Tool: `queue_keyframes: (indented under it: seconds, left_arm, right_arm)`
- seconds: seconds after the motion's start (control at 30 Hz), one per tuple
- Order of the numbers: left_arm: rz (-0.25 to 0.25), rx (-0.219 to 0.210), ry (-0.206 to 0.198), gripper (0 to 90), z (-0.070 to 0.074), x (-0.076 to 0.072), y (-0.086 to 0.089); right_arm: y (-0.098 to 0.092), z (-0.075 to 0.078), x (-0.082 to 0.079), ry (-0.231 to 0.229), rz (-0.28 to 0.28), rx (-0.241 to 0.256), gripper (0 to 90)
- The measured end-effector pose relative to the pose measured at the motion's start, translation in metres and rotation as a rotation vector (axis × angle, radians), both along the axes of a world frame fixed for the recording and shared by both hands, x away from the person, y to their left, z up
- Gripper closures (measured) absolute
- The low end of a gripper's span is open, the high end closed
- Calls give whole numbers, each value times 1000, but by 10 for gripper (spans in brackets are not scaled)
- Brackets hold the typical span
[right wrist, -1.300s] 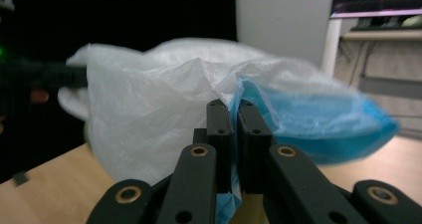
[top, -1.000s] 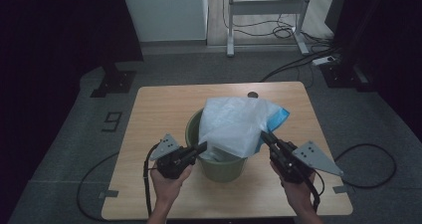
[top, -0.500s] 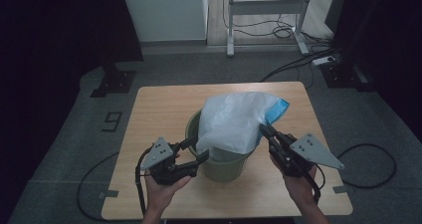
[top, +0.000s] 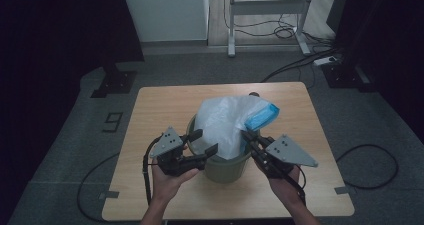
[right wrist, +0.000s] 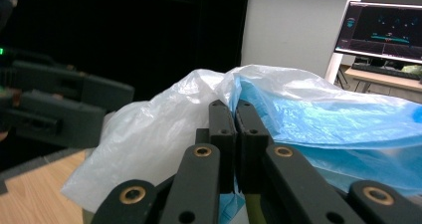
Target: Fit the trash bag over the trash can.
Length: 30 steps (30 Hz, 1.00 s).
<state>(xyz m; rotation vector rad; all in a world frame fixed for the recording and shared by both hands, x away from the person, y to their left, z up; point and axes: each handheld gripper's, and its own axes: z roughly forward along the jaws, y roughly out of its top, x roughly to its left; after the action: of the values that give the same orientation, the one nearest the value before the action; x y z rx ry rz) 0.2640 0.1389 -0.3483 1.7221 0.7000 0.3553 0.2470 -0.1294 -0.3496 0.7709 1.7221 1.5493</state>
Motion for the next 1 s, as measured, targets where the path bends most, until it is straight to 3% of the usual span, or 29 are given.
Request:
queue_keyframes:
  seconds: [0.07, 0.33, 0.57, 0.8, 0.87, 0.9, 0.93, 0.97, 1.0]
  left_arm:
    - [15, -24, -14, 301, 1, -3, 3]
    - [42, -47, -55, 293, 2, -14, 6]
    - [1, -36, -38, 274, 1, -15, -4]
    - [2, -36, -47, 277, 3, -20, -10]
    - [14, -18, -51, 294, 4, -21, -13]
    - [29, -4, -52, 382, 4, -21, -14]
    - [35, 5, -51, 382, 3, -21, -15]
    - [28, 8, -54, 558, 2, -19, -15]
    - [28, 8, -54, 621, 2, -19, -15]
  right_arm:
    - [6, -2, -1, -2, 3, -16, 868]
    - [15, -2, 1, 8, 4, -25, 868]
    - [24, 2, -1, 0, 16, -34, 869]
    - [32, 2, -1, 4, 18, -51, 869]
    - [34, 1, -2, 4, 19, -53, 869]
    - [35, 0, -3, 4, 29, -52, 869]
    - [35, 0, -3, 4, 29, -52, 869]
    - [36, 0, -3, 4, 44, -40, 868]
    - [36, 0, -3, 4, 44, -40, 868]
